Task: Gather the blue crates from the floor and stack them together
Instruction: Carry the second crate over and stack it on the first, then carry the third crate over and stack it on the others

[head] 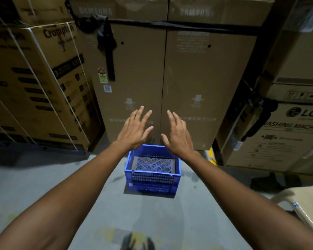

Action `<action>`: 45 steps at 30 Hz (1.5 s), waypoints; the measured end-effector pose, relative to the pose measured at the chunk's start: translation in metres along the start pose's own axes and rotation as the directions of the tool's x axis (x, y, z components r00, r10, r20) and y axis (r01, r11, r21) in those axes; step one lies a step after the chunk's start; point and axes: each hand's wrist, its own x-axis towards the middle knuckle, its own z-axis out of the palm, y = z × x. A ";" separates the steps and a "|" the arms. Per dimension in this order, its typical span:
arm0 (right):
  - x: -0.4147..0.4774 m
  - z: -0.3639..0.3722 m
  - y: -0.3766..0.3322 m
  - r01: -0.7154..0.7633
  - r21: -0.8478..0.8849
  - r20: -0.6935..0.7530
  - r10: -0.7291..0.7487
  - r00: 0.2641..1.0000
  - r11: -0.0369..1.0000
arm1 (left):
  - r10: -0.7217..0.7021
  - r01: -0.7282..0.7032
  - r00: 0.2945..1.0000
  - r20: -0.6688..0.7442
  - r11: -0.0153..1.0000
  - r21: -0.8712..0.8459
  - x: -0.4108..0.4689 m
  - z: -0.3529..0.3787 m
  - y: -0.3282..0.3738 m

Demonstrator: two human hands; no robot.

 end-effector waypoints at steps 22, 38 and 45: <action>-0.263 -0.145 -0.080 0.221 0.167 -0.050 -0.216 0.975 0.961 | -0.127 0.137 0.988 -0.084 0.984 0.117 -0.280 -0.144 0.182; -0.510 -0.173 -0.195 0.519 0.450 0.073 -0.609 0.790 0.727 | -0.635 0.652 0.758 -0.148 0.733 0.195 -0.634 -0.223 0.303; -0.670 -0.194 -0.260 0.600 0.554 0.171 -0.784 0.596 0.577 | -0.805 0.817 0.570 -0.165 0.535 0.215 -0.828 -0.263 0.399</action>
